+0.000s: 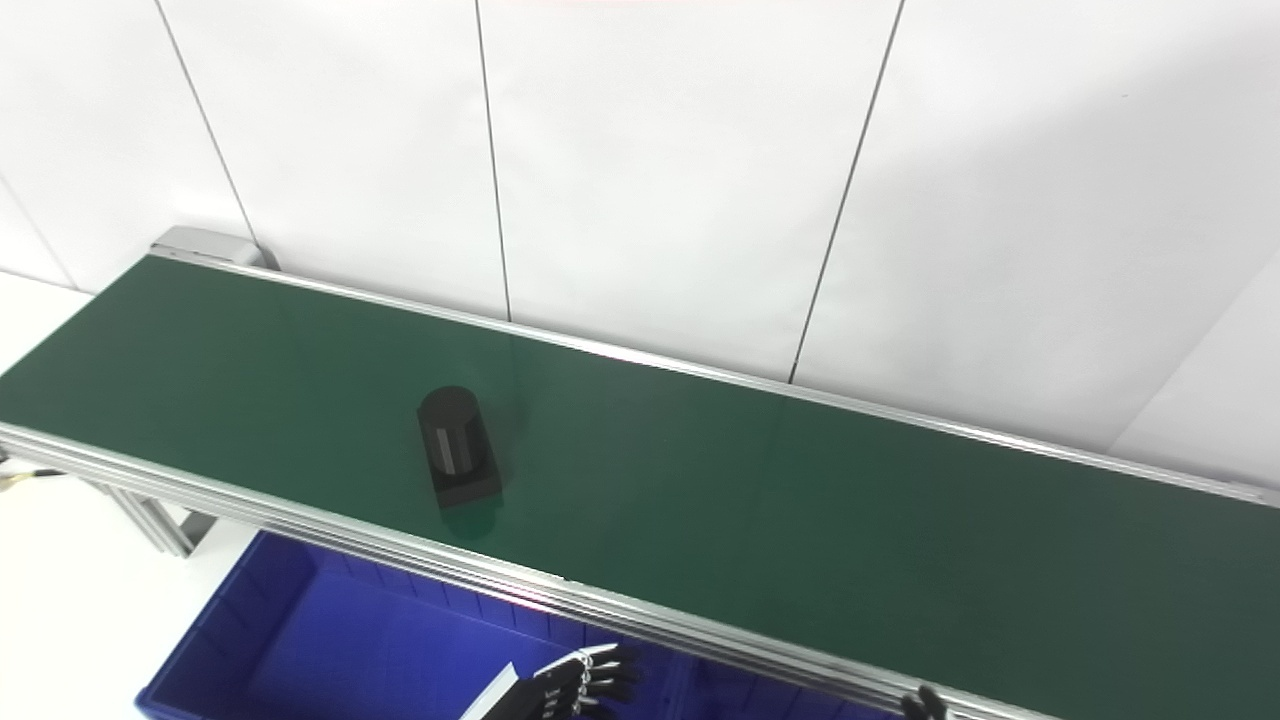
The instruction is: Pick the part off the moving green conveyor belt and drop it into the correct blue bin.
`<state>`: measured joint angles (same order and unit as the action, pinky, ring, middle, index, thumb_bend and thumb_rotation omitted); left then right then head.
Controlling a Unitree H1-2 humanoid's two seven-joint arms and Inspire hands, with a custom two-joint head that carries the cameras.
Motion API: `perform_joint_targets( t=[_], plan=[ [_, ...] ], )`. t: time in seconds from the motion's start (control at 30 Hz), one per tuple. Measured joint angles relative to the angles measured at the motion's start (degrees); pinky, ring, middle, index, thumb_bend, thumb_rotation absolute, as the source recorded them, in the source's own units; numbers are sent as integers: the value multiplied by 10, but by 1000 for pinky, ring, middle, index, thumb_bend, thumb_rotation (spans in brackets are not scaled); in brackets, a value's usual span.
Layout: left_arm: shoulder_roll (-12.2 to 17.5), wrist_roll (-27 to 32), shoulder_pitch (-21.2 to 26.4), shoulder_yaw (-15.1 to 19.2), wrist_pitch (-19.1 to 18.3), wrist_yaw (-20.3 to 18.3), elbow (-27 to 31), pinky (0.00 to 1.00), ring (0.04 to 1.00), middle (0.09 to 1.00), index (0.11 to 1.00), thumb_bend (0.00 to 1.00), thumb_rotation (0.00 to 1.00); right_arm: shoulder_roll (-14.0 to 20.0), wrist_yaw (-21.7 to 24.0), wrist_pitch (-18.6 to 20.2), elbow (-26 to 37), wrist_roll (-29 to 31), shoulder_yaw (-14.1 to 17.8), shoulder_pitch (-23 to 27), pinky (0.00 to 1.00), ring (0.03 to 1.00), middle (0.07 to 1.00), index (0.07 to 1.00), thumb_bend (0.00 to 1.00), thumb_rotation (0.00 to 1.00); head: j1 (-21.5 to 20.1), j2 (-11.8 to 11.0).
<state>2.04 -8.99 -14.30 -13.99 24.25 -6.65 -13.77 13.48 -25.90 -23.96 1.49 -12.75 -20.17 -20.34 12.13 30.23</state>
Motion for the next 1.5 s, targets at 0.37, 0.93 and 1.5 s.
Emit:
perform_joint_targets(
  t=[0.37, 0.93, 1.5],
  plan=[
    [2, -4, 12, -6, 1, 13, -13, 690, 776, 814, 837, 996, 125, 9, 31, -2, 72, 8, 41, 46, 788, 845, 885, 896, 859, 506, -8, 1],
    [3, 7, 24, -9, 1, 13, -28, 688, 781, 829, 850, 990, 139, -28, 197, 118, 106, -58, 98, 168, 760, 783, 813, 866, 858, 387, -30, 10],
    [1, 5, 3, -7, 1, 13, -7, 679, 774, 827, 857, 974, 142, -71, 307, 292, 50, -140, 50, 307, 704, 793, 840, 886, 918, 516, -48, 25]
  ],
)
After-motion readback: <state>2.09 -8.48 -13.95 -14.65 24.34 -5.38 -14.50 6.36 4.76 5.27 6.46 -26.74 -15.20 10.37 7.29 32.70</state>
